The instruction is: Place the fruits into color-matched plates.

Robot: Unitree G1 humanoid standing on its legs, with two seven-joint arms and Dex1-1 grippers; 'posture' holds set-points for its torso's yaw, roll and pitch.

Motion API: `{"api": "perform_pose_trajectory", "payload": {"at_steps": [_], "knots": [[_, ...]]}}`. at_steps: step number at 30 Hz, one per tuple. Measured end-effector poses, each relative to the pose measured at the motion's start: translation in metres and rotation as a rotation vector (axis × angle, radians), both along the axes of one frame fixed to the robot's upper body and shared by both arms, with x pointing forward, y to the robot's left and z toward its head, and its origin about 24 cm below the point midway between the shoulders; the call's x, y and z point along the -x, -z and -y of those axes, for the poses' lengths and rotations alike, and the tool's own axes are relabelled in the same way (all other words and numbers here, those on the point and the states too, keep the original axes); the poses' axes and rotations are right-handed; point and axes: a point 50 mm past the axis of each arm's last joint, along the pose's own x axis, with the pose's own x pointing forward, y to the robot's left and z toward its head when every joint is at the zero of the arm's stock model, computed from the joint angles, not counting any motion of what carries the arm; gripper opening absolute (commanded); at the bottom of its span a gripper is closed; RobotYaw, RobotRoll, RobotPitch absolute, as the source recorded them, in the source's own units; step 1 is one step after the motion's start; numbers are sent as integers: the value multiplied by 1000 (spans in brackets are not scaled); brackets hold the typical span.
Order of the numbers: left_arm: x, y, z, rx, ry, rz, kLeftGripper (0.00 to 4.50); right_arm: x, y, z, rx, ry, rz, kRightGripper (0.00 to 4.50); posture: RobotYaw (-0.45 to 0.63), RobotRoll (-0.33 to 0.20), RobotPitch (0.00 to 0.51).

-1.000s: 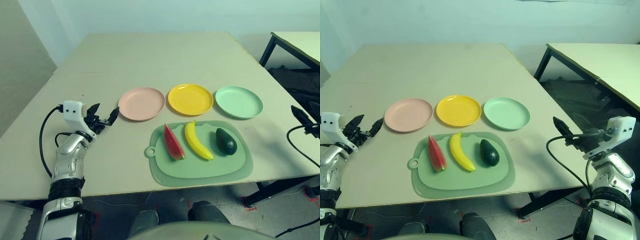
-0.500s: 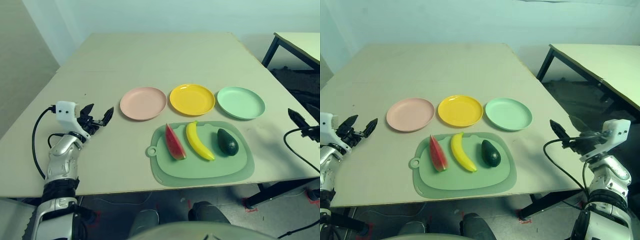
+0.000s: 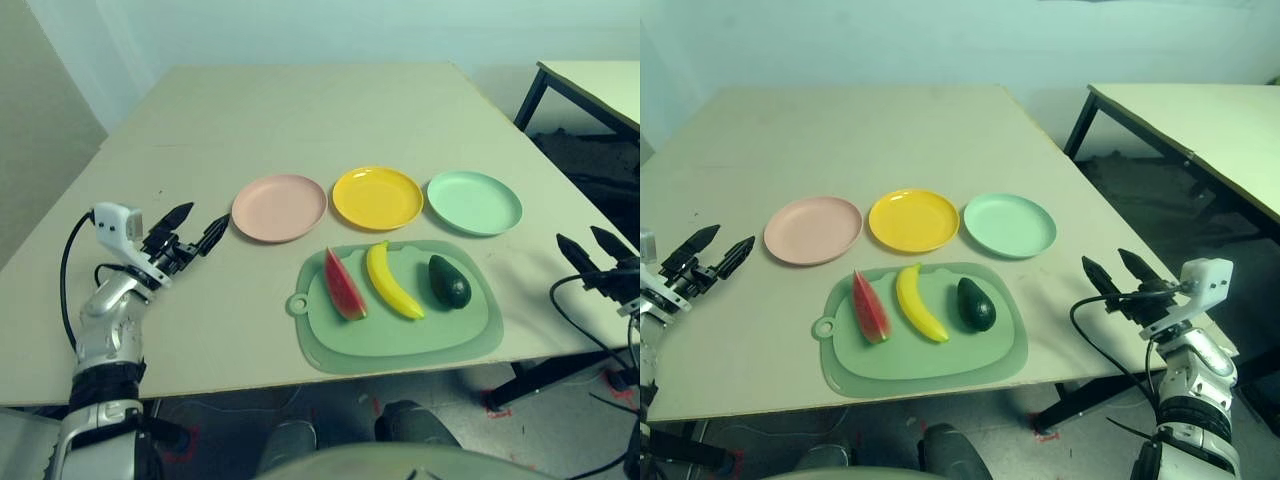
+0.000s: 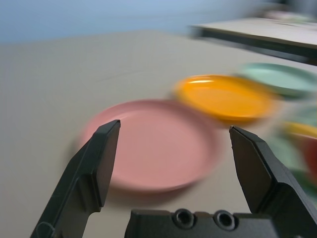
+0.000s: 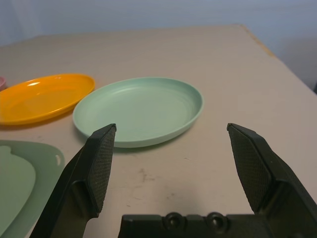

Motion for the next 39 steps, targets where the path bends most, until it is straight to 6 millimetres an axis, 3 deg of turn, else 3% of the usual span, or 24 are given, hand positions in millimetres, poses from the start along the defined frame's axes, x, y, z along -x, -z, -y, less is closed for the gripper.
{"api": "perform_pose_trajectory", "payload": {"at_steps": [5, 10, 17, 22, 27, 34, 39], "knots": [[15, 1, 19, -121, 318, -68, 4477, -10, -7, -7, 25, -43, 13, 4500, -83, 0, 0], [23, -1, 37, -159, 500, -109, 4477, -22, -16, -15, 45, -92, 40, 4500, -82, 0, 0], [22, -1, 49, -171, 542, -104, 4477, -33, -43, -42, 166, -297, 72, 4500, -122, 0, 0], [18, 2, 40, -191, 527, -116, 4477, -42, -88, -55, 335, -381, 46, 4500, -155, 0, 0], [14, 5, 35, -197, 530, -131, 4477, -44, -120, -101, 670, -644, -24, 4500, -164, 0, 0], [6, 6, 37, -210, 534, -131, 4477, -42, -125, -136, 1227, -1040, -34, 4500, -155, 0, 0], [7, 10, 37, -210, 541, -136, 4477, -43, -127, -149, 1496, -1286, 15, 4500, -140, 0, 0]]}}
